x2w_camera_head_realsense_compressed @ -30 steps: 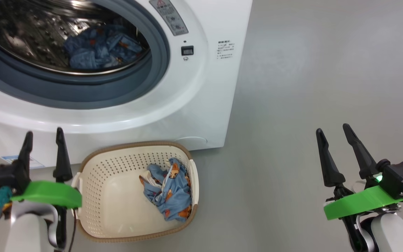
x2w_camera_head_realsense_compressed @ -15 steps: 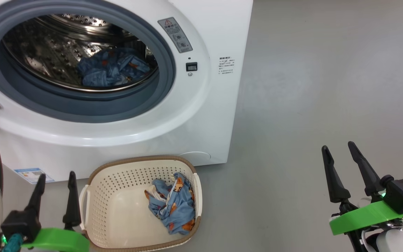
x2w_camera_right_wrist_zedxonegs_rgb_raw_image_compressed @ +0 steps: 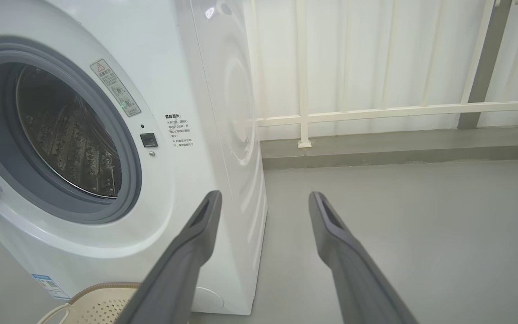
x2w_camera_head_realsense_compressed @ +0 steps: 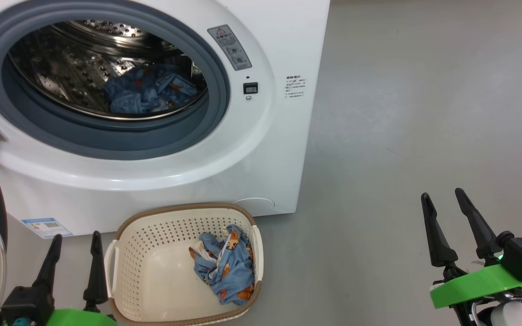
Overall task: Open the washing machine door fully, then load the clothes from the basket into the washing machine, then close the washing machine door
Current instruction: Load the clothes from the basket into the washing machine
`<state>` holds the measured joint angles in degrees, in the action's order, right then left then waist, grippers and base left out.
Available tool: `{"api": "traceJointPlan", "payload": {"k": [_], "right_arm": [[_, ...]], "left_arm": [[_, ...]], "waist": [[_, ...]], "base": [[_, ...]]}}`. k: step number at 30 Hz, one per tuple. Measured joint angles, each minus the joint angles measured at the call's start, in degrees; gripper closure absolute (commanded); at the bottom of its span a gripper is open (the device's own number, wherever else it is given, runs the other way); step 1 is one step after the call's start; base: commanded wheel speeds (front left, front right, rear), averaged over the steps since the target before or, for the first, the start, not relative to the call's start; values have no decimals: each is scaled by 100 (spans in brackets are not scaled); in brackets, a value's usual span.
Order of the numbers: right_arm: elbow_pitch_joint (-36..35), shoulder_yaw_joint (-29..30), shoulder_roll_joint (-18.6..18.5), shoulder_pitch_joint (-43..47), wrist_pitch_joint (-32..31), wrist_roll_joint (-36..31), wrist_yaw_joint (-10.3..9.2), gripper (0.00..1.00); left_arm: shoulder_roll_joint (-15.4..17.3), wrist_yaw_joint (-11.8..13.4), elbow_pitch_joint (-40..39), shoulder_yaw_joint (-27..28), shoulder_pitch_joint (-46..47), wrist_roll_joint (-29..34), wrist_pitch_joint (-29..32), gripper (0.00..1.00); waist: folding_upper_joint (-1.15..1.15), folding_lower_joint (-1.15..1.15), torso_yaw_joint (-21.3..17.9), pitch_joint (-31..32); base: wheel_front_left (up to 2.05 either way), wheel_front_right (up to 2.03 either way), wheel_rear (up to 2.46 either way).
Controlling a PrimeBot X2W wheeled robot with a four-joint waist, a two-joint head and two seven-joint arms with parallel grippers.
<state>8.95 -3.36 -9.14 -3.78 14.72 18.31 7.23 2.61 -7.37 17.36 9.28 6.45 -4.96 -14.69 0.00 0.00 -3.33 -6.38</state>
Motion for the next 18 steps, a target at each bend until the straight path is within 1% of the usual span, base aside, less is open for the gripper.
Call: {"api": "traceJointPlan", "payload": {"k": [11,18], "right_arm": [[-1,0,4,0,0,5,0,0],[-9,1,31,-9,0,8,0,0]], "left_arm": [[-7,1,-59,1,-38,0,0,0],[-9,1,-29,-13,-75,0,0,0]], "waist": [[0,0,-20,-9],[0,0,-14,-135]], "base": [[0,0,0],[0,0,0]]}}
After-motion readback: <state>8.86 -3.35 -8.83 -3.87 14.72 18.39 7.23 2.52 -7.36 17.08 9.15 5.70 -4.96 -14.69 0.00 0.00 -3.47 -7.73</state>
